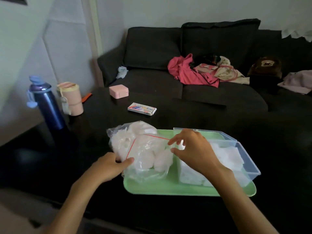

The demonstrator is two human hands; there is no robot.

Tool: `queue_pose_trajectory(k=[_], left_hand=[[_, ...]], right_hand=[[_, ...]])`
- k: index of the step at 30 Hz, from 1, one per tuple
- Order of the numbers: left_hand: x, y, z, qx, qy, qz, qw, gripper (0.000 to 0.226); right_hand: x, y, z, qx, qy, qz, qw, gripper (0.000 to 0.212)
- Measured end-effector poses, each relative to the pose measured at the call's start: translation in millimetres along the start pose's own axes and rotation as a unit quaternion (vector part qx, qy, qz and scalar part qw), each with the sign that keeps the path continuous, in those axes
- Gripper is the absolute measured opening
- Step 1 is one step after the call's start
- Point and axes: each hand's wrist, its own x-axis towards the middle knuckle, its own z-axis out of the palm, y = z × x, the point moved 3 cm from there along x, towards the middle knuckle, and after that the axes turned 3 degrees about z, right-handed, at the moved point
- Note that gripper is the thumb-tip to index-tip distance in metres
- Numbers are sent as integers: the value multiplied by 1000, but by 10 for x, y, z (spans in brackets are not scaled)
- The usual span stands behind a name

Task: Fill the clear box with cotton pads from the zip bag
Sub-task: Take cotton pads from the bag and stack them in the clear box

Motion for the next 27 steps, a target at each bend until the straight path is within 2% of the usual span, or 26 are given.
queue_pose_trajectory(k=[3,5,8,11,13,14,16,18,19,20,21,23,25,27], left_hand=[[125,-19,-3,-146,73,40,986,36],[151,11,12,-293,93,49,950,35],[140,136,86,-501,9,29,865,24],[135,192,124,-605,-45,8,795,23],[115,155,107,-633,-75,-17,771,23],[108,133,96,-627,-79,-29,775,23],[117,65,88,-563,-35,-55,824,20],[145,-7,53,-431,63,-51,899,14],[149,-30,13,-350,127,-22,928,6],[130,-37,-33,-254,193,23,947,8],[94,-34,-72,-151,247,77,954,22],[-25,34,-146,-17,315,191,930,37],[-117,109,-162,38,303,239,922,38],[-148,122,-111,94,262,241,930,38]], right_hand=[[-5,43,107,-4,36,29,999,23],[-1,24,186,12,15,26,999,27],[28,-55,301,58,12,34,998,34],[65,-117,363,105,40,55,992,34],[81,-126,393,99,36,53,993,41],[77,-120,402,105,19,46,993,43],[46,-117,436,132,-35,21,990,42],[4,-115,458,102,-55,-7,993,34],[1,-116,449,49,-35,-22,998,30],[1,-120,430,-11,-2,-41,999,27],[0,-143,409,-60,36,-62,996,25],[-17,-234,387,-86,79,-112,987,19],[-33,-299,430,-82,76,-155,982,12],[-30,-310,543,-113,29,-162,980,25]])
